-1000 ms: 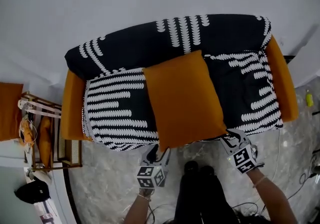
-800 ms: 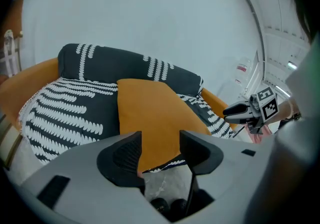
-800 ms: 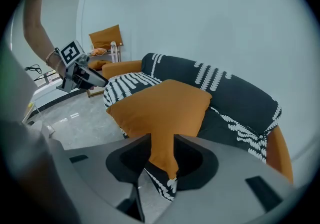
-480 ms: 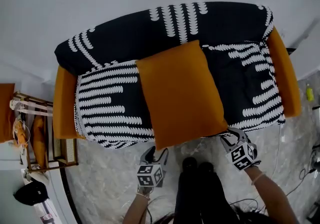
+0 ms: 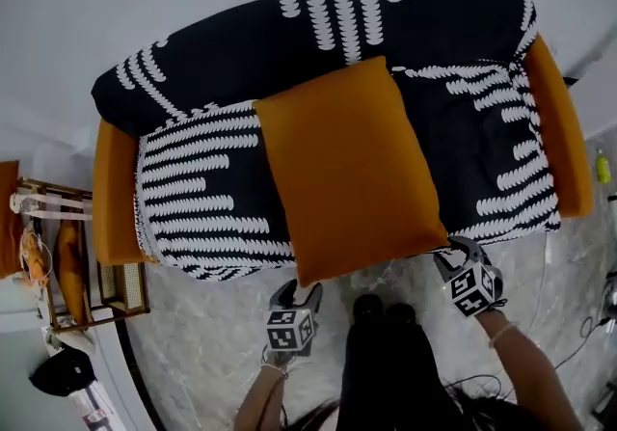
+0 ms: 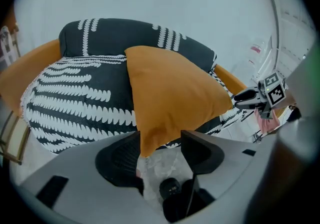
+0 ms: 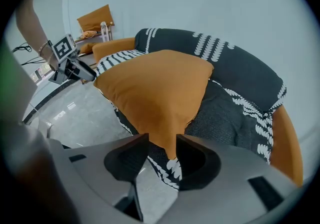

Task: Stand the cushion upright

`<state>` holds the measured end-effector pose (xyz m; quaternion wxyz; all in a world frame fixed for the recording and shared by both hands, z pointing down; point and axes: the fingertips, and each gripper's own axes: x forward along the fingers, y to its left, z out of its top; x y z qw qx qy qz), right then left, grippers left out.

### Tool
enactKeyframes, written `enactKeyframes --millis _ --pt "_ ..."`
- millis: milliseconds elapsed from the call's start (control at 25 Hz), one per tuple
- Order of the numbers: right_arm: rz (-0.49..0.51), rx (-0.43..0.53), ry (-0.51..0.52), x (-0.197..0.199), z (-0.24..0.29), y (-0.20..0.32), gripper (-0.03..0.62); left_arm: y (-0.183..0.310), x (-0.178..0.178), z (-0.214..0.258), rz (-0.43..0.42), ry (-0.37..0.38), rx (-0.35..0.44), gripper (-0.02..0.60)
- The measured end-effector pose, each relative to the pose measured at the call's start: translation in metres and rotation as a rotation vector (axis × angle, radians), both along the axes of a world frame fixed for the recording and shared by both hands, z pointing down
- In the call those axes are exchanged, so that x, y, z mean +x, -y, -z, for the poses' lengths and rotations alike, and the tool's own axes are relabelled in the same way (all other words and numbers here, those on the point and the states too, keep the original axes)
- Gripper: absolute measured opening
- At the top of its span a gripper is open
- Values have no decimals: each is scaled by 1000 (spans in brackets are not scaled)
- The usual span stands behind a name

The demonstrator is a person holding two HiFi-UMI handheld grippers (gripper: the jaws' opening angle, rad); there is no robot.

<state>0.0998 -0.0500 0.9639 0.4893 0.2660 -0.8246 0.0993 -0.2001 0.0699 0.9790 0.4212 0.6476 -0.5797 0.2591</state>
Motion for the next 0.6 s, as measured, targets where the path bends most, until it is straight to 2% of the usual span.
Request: enactKeyframes --millis 240,400,600 --pt "-30 -37 -50 8 -32 10 175 1 -3 -28 2 -2 -51 268" --pt "-40 -56 -46 8 -50 15 167 8 -4 -40 12 0 -50 267" --pt "-60 -102 -34 3 -58 17 119 17 2 -40 -40 37 -45 179"
